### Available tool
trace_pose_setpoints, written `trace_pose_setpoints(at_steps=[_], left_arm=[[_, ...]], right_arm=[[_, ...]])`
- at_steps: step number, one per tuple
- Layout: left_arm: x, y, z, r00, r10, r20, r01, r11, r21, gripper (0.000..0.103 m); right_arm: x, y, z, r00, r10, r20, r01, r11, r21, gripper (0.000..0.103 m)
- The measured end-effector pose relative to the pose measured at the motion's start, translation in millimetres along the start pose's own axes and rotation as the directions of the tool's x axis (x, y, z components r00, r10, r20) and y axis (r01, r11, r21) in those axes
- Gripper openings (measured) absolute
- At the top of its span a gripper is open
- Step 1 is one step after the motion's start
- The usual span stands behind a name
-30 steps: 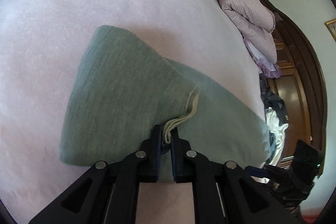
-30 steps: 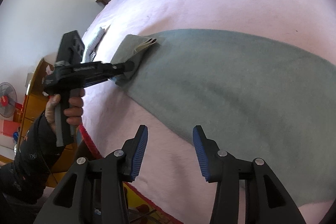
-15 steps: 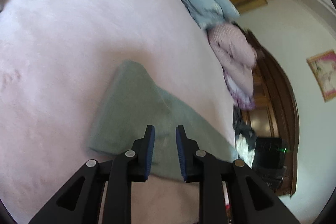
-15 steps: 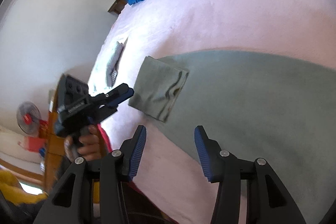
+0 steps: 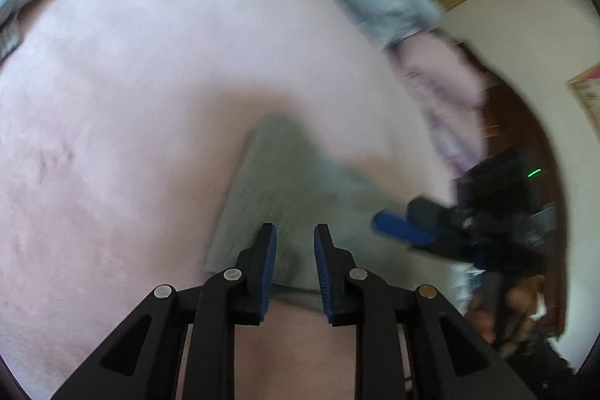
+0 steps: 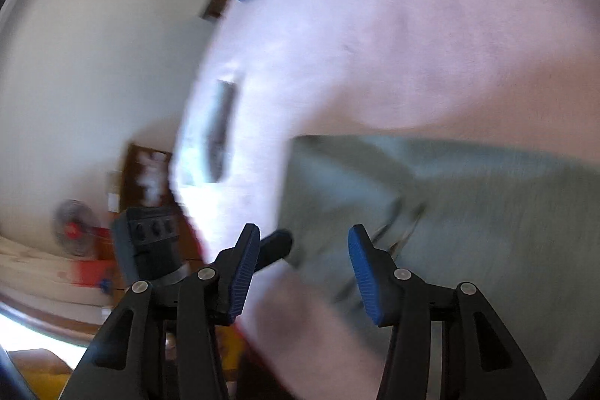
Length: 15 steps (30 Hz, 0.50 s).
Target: Fold clothes
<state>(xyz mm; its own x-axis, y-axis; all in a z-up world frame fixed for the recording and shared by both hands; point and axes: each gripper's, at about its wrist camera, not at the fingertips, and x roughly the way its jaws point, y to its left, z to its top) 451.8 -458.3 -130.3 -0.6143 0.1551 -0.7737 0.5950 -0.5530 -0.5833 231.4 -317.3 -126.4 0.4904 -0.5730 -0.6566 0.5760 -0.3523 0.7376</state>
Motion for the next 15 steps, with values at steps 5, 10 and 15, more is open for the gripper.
trace_pose_setpoints(at_steps=[5, 10, 15], left_arm=[[-14, 7, 1, 0.995, -0.089, 0.043, 0.09, 0.995, -0.037, 0.016], [-24, 11, -3, 0.991, -0.115, 0.065, 0.117, 0.993, -0.027, 0.017], [-11, 12, -6, 0.993, -0.11, 0.042, 0.112, 0.993, -0.042, 0.017]], right_arm=[[-2, -5, 6, 1.0, -0.028, 0.009, 0.028, 1.0, 0.011, 0.05], [-23, -28, -3, 0.997, -0.044, 0.058, 0.039, 0.996, 0.085, 0.054], [-8, -40, -3, 0.998, -0.045, 0.042, 0.039, 0.99, 0.138, 0.054]])
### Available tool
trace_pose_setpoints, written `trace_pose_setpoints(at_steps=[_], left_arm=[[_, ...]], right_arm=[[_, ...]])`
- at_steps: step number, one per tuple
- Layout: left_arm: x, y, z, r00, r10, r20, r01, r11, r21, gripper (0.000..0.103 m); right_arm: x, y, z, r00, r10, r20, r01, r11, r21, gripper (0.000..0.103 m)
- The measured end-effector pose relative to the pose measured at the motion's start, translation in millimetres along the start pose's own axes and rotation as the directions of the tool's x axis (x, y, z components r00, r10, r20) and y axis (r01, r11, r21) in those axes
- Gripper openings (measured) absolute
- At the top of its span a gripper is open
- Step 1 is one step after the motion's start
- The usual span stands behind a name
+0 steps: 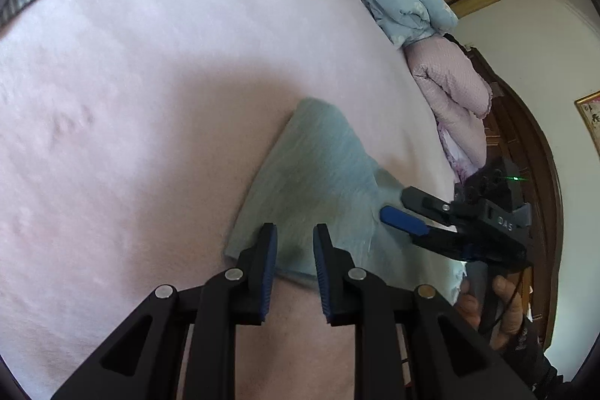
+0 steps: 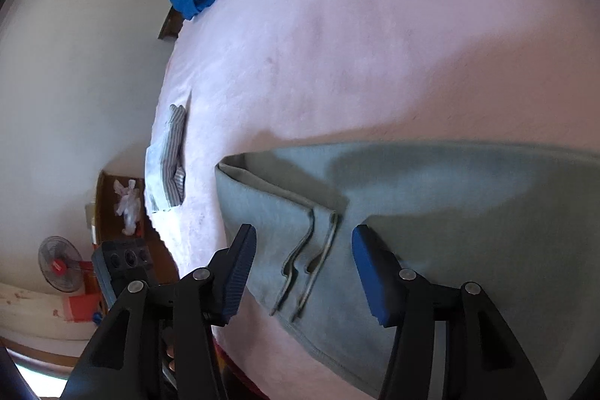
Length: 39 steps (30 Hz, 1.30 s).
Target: Fold clothes
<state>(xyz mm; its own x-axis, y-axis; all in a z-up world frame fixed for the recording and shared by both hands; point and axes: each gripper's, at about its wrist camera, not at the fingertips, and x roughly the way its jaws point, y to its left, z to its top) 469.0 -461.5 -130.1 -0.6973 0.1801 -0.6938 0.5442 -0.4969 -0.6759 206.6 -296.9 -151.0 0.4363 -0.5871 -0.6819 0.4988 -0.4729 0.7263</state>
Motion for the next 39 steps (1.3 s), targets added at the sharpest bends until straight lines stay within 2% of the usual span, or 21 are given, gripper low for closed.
trace_pose_setpoints(at_steps=[7, 8, 9, 11, 15, 19, 22, 25, 28, 30, 32, 33, 34, 36, 39], left_arm=[[-1, 9, 4, 1.0, -0.025, 0.001, 0.025, 1.0, -0.012, 0.017], [0, 8, 4, 1.0, -0.024, 0.001, 0.024, 1.0, -0.01, 0.017], [1, 7, 4, 1.0, -0.024, 0.0, 0.024, 1.0, -0.008, 0.017], [0, 7, 4, 1.0, -0.021, 0.001, 0.021, 1.0, -0.005, 0.017], [-3, 7, 4, 1.0, -0.015, 0.002, 0.015, 1.0, 0.006, 0.017], [-4, 1, 4, 1.0, -0.008, 0.002, 0.008, 1.0, 0.023, 0.017], [0, -2, 4, 1.0, 0.006, -0.008, -0.006, 0.999, 0.032, 0.017], [1, -2, 4, 1.0, 0.008, -0.013, -0.008, 1.0, 0.029, 0.017], [-2, -3, 4, 1.0, 0.009, -0.012, -0.008, 1.0, 0.03, 0.017], [-6, -6, 5, 1.0, 0.009, -0.007, -0.009, 0.999, 0.034, 0.017], [-14, -12, 9, 1.0, -0.009, 0.021, 0.008, 0.999, 0.046, 0.017], [-18, -16, 12, 0.999, -0.022, 0.038, 0.02, 0.998, 0.054, 0.017], [-17, -20, 18, 0.999, -0.019, 0.044, 0.017, 0.998, 0.06, 0.017], [-15, -27, 30, 0.999, -0.009, 0.053, 0.005, 0.997, 0.072, 0.017], [-8, -38, 49, 0.998, 0.012, 0.064, -0.017, 0.996, 0.088, 0.017]], right_arm=[[18, 14, 7, 0.999, 0.033, 0.002, -0.033, 0.999, -0.025, 0.054], [20, 15, 7, 1.0, 0.019, -0.002, -0.019, 0.999, -0.041, 0.047], [22, 17, 7, 1.0, 0.004, -0.007, -0.005, 0.998, -0.057, 0.031], [25, 19, 7, 0.999, -0.033, -0.013, 0.032, 0.996, -0.085, 0.01], [22, 25, 8, 0.999, -0.037, 0.009, 0.038, 0.99, -0.136, 0.008], [10, 46, 14, 0.997, -0.022, 0.069, 0.036, 0.974, -0.223, 0.007], [17, 50, 23, 0.99, -0.119, 0.07, 0.133, 0.959, -0.25, 0.007], [31, 33, 30, 0.982, -0.186, 0.025, 0.187, 0.96, -0.209, 0.008], [29, 28, 29, 0.984, -0.178, 0.023, 0.179, 0.964, -0.196, 0.008], [20, 33, 26, 0.976, -0.209, 0.057, 0.217, 0.952, -0.214, 0.009], [3, 39, 22, 0.958, -0.252, 0.137, 0.279, 0.932, -0.231, 0.011], [-1, 42, 21, 0.957, -0.245, 0.157, 0.277, 0.932, -0.232, 0.012], [-4, 44, 19, 0.965, -0.207, 0.159, 0.241, 0.942, -0.235, 0.012], [-3, 47, 16, 0.987, -0.109, 0.122, 0.135, 0.962, -0.238, 0.012], [9, 51, 3, 0.998, -0.013, 0.06, 0.027, 0.972, -0.234, 0.012]])
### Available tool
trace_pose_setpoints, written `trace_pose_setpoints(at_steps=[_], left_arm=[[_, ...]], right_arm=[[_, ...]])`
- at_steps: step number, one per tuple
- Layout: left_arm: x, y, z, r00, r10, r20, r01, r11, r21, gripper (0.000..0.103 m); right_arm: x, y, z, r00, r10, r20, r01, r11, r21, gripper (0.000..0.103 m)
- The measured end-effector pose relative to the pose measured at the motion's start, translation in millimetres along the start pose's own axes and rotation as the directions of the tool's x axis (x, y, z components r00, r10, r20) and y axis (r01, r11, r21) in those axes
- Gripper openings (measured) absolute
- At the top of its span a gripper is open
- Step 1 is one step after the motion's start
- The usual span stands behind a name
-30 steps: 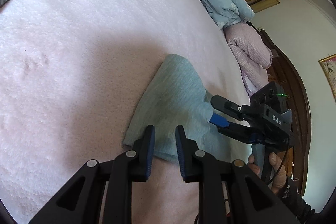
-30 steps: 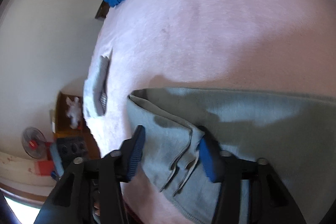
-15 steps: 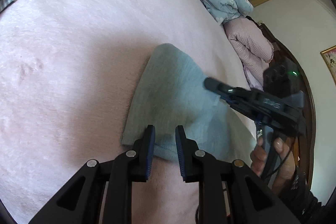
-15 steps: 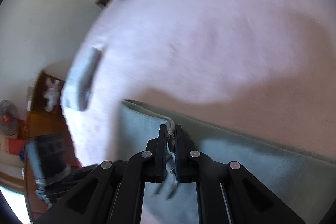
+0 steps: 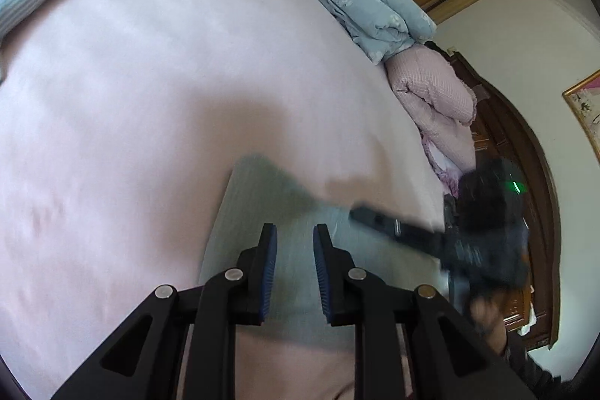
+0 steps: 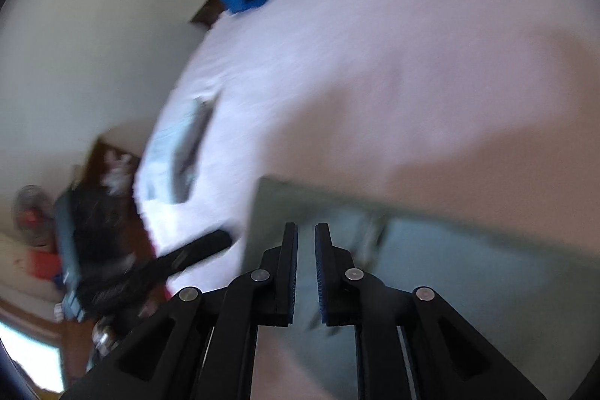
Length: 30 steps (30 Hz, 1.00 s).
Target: Fold clothes
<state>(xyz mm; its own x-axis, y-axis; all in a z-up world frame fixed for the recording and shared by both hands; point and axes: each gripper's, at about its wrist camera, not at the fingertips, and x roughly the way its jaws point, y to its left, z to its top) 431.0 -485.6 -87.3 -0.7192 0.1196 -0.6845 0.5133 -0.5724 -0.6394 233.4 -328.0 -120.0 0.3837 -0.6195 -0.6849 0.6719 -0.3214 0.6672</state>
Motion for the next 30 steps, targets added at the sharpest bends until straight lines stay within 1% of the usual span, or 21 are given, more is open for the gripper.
trace_pose_setpoints(at_steps=[1, 2, 4, 5, 6, 7, 8, 9, 10, 12, 15, 17, 20, 23, 26, 27, 29, 30], left_arm=[[5, -2, 6, 1.0, 0.011, -0.001, -0.011, 1.0, 0.004, 0.017], [11, -5, 11, 1.0, 0.028, -0.002, -0.028, 0.999, 0.019, 0.017], [25, -7, 19, 0.997, 0.081, -0.012, -0.081, 0.996, 0.04, 0.017], [32, -8, 22, 0.995, 0.099, -0.023, -0.098, 0.994, 0.047, 0.017], [42, -6, 23, 0.99, 0.129, -0.049, -0.127, 0.991, 0.049, 0.017], [51, -4, 23, 0.985, 0.157, -0.075, -0.153, 0.987, 0.051, 0.017], [58, -2, 21, 0.979, 0.179, -0.094, -0.174, 0.983, 0.055, 0.017], [62, -1, 21, 0.978, 0.186, -0.093, -0.181, 0.982, 0.061, 0.017], [60, -2, 22, 0.979, 0.183, -0.093, -0.179, 0.982, 0.056, 0.017], [54, -4, 23, 0.98, 0.174, -0.094, -0.171, 0.984, 0.043, 0.017], [27, -1, 18, 0.993, 0.105, -0.058, -0.104, 0.994, 0.023, 0.017], [11, 5, 6, 0.995, 0.078, -0.055, -0.078, 0.997, 0.006, 0.017], [0, 15, -18, 0.996, 0.05, -0.075, -0.052, 0.998, -0.021, 0.017], [11, 31, -36, 0.991, 0.066, -0.116, -0.072, 0.996, -0.051, 0.017], [6, 39, -36, 0.994, 0.025, -0.106, -0.036, 0.994, -0.103, 0.017], [-1, 37, -35, 0.996, 0.013, -0.091, -0.022, 0.994, -0.104, 0.017], [-16, 35, -33, 0.999, 0.011, -0.045, -0.015, 0.996, -0.089, 0.018], [-21, 35, -32, 0.999, 0.021, -0.028, -0.024, 0.995, -0.093, 0.021]], right_arm=[[5, 1, -5, 0.999, 0.029, -0.017, -0.029, 1.0, 0.006, 0.012], [12, 4, -13, 0.999, 0.037, -0.039, -0.037, 0.999, -0.002, 0.012], [24, 5, -24, 0.996, 0.028, -0.082, -0.031, 0.999, -0.03, 0.012], [30, 4, -29, 0.995, -0.002, -0.103, -0.003, 0.999, -0.042, 0.012], [35, 2, -32, 0.993, -0.031, -0.117, 0.025, 0.999, -0.048, 0.009], [39, -2, -34, 0.991, -0.043, -0.123, 0.037, 0.998, -0.049, 0.009], [41, -4, -33, 0.992, -0.047, -0.12, 0.041, 0.998, -0.052, 0.006], [41, -3, -33, 0.991, -0.05, -0.122, 0.043, 0.998, -0.053, 0.005], [41, -2, -32, 0.991, -0.052, -0.124, 0.046, 0.997, -0.055, 0.005], [37, 0, -30, 0.991, -0.044, -0.123, 0.038, 0.998, -0.049, 0.01], [20, 6, -22, 0.997, -0.039, -0.061, 0.035, 0.997, -0.072, 0.01], [14, 6, -12, 0.998, -0.059, -0.033, 0.056, 0.995, -0.081, 0.011], [19, -4, 2, 0.996, -0.082, -0.031, 0.08, 0.995, -0.055, 0.011], [36, -18, 6, 0.984, -0.155, -0.084, 0.151, 0.987, -0.052, 0.011], [26, -19, 1, 0.989, -0.126, -0.073, 0.124, 0.992, -0.025, 0.011], [23, -19, -1, 0.991, -0.115, -0.069, 0.114, 0.993, -0.015, 0.011], [9, -17, -12, 0.995, -0.083, -0.063, 0.082, 0.996, -0.022, 0.012], [3, -16, -18, 0.995, -0.075, -0.062, 0.073, 0.997, -0.033, 0.012]])
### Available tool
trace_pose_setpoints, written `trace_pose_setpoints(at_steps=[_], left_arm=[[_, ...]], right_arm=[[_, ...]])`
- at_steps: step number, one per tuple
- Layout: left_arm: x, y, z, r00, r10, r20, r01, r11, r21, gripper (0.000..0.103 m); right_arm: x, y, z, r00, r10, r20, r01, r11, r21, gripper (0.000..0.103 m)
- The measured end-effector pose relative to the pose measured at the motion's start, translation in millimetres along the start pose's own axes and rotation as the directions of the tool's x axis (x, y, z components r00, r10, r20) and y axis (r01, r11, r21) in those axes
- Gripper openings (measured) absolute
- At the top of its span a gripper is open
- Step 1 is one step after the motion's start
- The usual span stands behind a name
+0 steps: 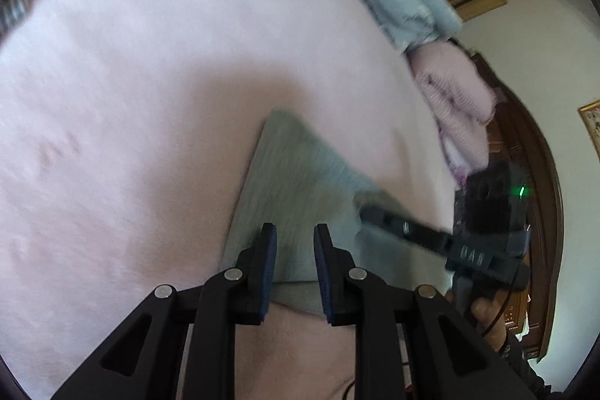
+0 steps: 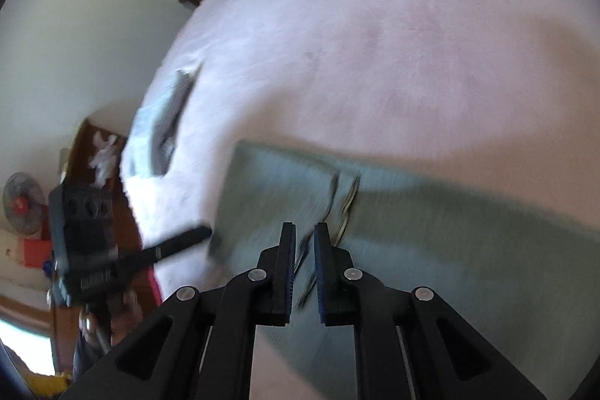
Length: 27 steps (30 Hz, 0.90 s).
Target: Fold clothes
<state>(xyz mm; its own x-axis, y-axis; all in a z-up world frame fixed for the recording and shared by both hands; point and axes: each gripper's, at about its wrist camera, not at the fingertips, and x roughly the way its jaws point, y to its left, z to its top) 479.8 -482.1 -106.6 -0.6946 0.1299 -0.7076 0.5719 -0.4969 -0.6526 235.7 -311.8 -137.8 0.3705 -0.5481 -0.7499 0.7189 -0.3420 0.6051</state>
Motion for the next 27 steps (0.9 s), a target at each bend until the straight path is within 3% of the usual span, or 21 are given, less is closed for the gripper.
trace_pose_setpoints(at_steps=[2, 3, 10, 14, 18, 20, 23, 27], left_arm=[[-10, 2, 1, 0.999, 0.021, 0.034, -0.021, 1.0, -0.013, 0.035], [-11, 6, 0, 0.999, 0.03, 0.041, -0.029, 0.999, -0.024, 0.037], [5, 17, 0, 0.997, 0.072, 0.007, -0.072, 0.995, -0.072, 0.037], [21, 22, 0, 1.0, 0.03, -0.002, -0.03, 0.994, -0.102, 0.037], [36, 26, 9, 0.996, -0.089, -0.032, 0.083, 0.985, -0.152, 0.037], [37, 28, 12, 0.992, -0.111, -0.055, 0.1, 0.981, -0.163, 0.035], [39, 31, 15, 0.989, -0.114, -0.097, 0.098, 0.982, -0.161, 0.007], [28, 22, 10, 0.994, -0.079, -0.079, 0.069, 0.991, -0.115, 0.007]], right_arm=[[-10, 4, -14, 1.0, 0.014, 0.003, -0.014, 1.0, -0.025, 0.012], [-11, 7, -20, 1.0, 0.018, -0.002, -0.018, 0.999, -0.036, 0.012], [-11, 21, -61, 0.999, 0.019, -0.049, -0.023, 0.996, -0.088, 0.012], [-14, 23, -65, 0.999, 0.015, -0.05, -0.02, 0.994, -0.107, 0.012], [-18, 24, -61, 0.999, 0.03, -0.036, -0.033, 0.994, -0.106, 0.012], [-17, 22, -63, 0.999, 0.03, -0.034, -0.033, 0.995, -0.095, 0.013], [-17, 17, -64, 0.999, 0.032, -0.032, -0.034, 0.997, -0.069, 0.017], [-24, 13, -65, 0.999, 0.028, -0.016, -0.029, 0.998, -0.052, 0.02]])
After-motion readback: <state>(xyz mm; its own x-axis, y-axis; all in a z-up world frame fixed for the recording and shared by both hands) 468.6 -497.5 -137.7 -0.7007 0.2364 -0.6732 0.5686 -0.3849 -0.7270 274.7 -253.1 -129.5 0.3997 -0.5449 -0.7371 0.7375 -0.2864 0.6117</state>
